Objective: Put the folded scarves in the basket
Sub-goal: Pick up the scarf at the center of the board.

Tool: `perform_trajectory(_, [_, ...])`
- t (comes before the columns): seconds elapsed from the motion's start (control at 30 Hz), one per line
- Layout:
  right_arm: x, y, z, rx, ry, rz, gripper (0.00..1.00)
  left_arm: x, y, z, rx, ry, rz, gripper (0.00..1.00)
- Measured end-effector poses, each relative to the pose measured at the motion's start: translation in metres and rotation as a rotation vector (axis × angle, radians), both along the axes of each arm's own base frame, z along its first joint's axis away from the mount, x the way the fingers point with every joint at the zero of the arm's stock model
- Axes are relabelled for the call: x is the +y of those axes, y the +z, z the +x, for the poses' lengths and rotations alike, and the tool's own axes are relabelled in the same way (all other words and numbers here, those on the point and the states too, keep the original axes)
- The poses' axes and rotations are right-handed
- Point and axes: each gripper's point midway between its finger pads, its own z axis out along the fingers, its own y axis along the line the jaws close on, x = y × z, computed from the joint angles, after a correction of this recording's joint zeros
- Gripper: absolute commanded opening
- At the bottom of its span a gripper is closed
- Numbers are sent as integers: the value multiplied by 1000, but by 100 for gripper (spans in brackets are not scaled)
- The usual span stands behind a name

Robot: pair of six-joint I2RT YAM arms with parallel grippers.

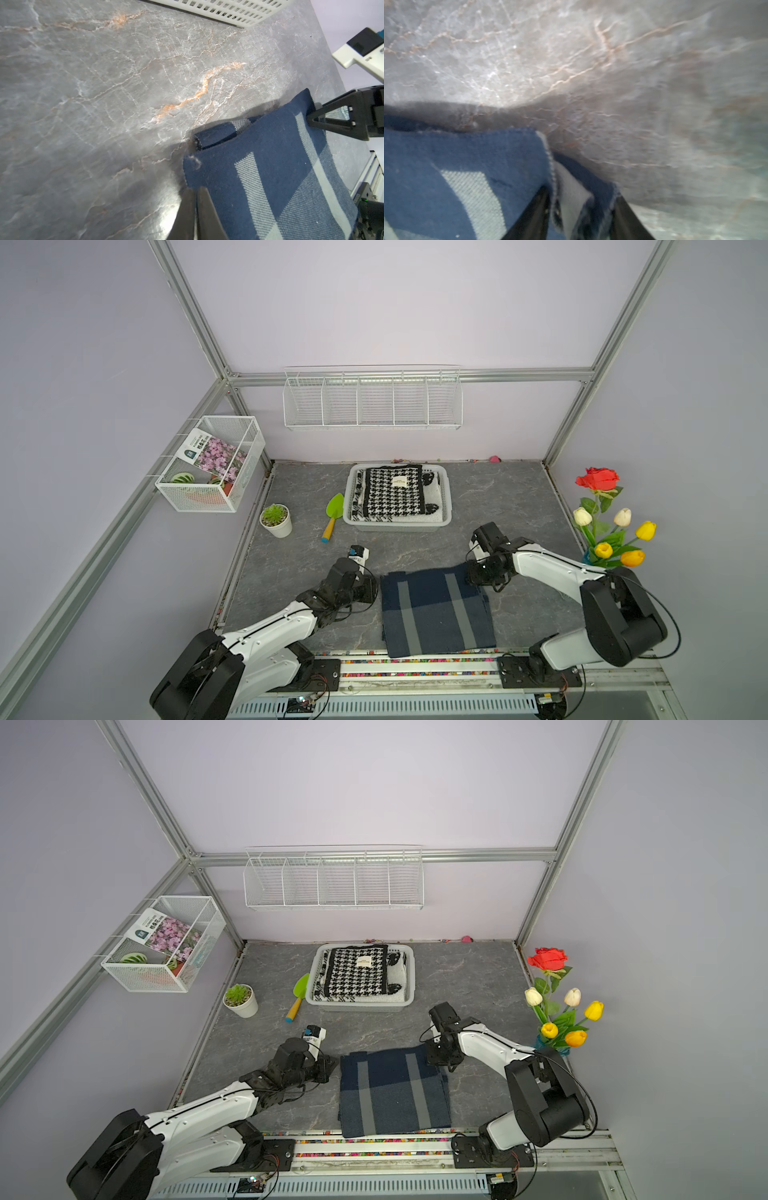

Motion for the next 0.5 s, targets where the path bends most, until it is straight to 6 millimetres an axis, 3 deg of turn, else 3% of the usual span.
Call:
perform_trajectory(0.1, [2,0,0,-5,14,-21,35,2,-5,-5,9,6,-7,10])
perform_trajectory(0.23, [4,1,0,-9,22,-25,20,0,-10,-10,22,3,-15,13])
perform_trajectory(0.33, [3,2,1,-10,23,-28,0,-5,-13,-15,24,-12,-17,26])
perform_trajectory(0.37, [3,2,1,-9,20,-29,0,-7,-14,-17,24,-17,-19,35])
perform_trajectory(0.5, [4,2,1,-9,20,-26,0,-5,-21,-22,39,-2,-25,51])
